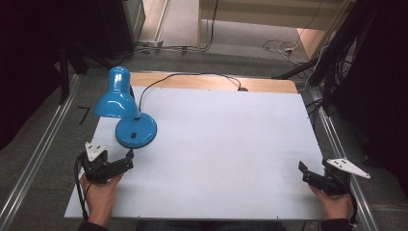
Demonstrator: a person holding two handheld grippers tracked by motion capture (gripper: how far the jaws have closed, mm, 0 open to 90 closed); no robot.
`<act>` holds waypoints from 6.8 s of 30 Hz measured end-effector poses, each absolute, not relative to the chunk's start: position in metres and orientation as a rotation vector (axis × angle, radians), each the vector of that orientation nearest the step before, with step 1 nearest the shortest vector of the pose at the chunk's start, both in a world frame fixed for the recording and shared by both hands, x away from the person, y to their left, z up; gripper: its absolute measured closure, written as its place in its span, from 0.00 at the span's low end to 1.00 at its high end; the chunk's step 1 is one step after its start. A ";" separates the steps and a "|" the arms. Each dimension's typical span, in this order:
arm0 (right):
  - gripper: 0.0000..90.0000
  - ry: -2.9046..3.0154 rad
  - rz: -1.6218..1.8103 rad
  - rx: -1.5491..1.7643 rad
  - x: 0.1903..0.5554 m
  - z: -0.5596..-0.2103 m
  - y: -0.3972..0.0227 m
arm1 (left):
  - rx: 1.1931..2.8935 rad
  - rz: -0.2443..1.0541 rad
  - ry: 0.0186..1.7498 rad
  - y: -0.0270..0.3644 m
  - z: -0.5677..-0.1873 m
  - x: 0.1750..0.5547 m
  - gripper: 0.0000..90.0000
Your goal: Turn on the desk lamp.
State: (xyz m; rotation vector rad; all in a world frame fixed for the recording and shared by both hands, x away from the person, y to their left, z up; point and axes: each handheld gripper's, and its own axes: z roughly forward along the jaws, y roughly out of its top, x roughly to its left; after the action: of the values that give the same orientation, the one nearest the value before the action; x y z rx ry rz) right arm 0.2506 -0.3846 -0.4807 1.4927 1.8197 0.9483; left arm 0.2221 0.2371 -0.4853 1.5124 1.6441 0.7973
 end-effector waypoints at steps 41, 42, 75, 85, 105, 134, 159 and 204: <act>0.12 1.842 0.939 1.503 0.253 -0.483 -0.383 | 1.450 0.820 1.670 0.237 -0.482 0.241 0.07; 0.12 1.842 0.938 1.503 0.253 -0.483 -0.383 | 1.450 0.818 1.671 0.237 -0.482 0.242 0.08; 0.13 1.850 0.925 1.506 0.254 -0.484 -0.382 | 1.449 0.837 1.640 0.235 -0.483 0.266 0.51; 0.13 1.849 0.923 1.508 0.254 -0.484 -0.382 | 1.461 0.827 1.629 0.232 -0.485 0.278 0.80; 0.13 1.849 0.920 1.509 0.254 -0.484 -0.383 | 1.496 0.734 1.651 0.231 -0.497 0.295 1.00; 0.13 1.848 0.920 1.512 0.254 -0.484 -0.383 | 1.541 0.731 1.644 0.226 -0.500 0.296 1.00; 0.13 1.849 0.919 1.513 0.254 -0.484 -0.383 | 1.550 0.743 1.637 0.226 -0.501 0.296 1.00; 0.13 1.856 0.911 1.517 0.255 -0.485 -0.382 | 1.565 0.732 1.639 0.227 -0.501 0.295 1.00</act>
State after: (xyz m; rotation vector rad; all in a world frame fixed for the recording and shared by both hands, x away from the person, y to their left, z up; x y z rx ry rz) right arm 0.2550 -0.3820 -0.4851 1.5170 1.8556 0.9113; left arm 0.2945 0.2267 -0.5012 1.5648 1.6389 0.7315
